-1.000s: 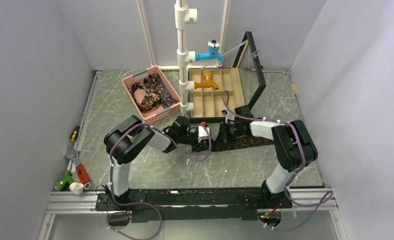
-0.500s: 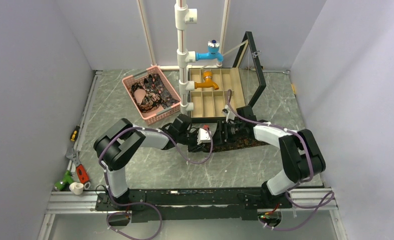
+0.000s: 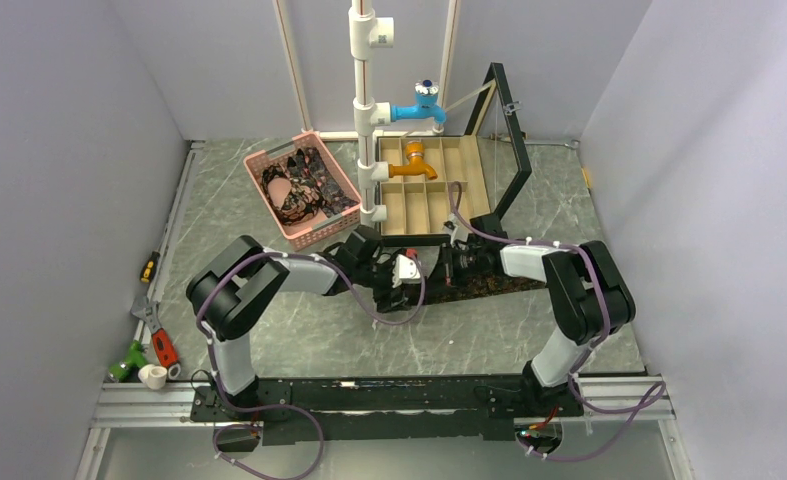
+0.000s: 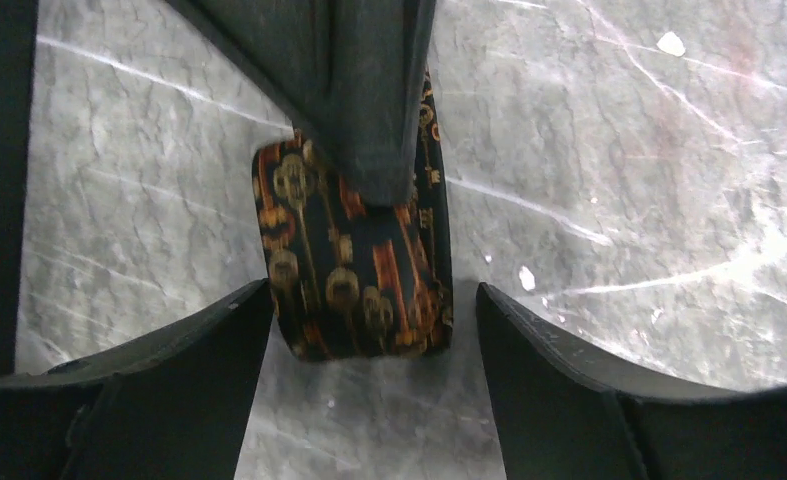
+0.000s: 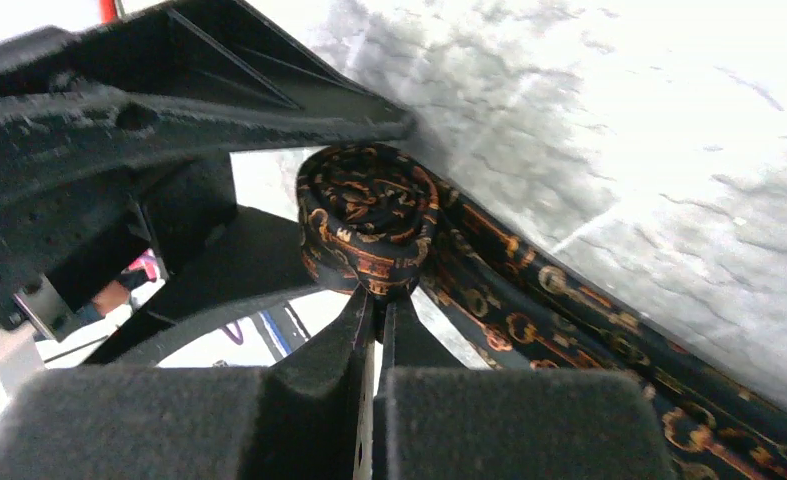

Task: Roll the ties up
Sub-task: Roll the tie at the center of the board.

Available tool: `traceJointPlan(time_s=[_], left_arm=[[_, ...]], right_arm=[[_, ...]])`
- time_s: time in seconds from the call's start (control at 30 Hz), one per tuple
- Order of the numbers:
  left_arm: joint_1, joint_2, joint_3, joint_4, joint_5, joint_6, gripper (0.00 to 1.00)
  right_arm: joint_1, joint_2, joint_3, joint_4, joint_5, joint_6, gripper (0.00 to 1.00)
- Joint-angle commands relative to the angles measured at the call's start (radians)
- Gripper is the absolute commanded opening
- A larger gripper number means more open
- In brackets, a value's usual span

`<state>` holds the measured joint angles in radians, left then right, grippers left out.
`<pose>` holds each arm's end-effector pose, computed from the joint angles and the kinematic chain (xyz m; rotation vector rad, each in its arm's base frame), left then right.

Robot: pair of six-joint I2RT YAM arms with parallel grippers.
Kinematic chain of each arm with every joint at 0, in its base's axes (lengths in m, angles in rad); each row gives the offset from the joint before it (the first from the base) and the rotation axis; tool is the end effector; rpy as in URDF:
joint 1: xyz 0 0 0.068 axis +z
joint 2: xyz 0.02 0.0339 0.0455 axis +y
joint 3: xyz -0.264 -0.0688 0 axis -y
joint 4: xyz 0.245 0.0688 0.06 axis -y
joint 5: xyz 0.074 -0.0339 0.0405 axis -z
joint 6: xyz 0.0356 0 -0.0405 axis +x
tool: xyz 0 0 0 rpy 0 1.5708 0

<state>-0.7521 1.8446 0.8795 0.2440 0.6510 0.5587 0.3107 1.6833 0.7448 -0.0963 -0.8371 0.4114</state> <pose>0.2460 -0.2597 0.1329 1.6253 1.5568 -0.8445 0.2707 0.1147 0.1295 -0.1880 2.6358 1.3460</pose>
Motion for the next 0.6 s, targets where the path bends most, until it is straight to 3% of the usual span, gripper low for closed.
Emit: traceJointPlan(time_s=[0.0,0.2,0.57], left_arm=[[0.055,-0.006,-0.074,0.049,0.108,-0.027,0.84],[0.065,-0.015,-0.141,0.325,0.182,-0.034,0.90],[0.008,0.114,-0.039,0.437,0.181,-0.109,0.88]], right_arm=[[-0.038,0.030,-0.011,-0.032,0.044,-0.060,0.00],[-0.090,0.119,0.022,-0.083,0.000,-0.088,0.00],[-0.099,0.156,0.049,-0.102,-0.038,-0.099,0.00]])
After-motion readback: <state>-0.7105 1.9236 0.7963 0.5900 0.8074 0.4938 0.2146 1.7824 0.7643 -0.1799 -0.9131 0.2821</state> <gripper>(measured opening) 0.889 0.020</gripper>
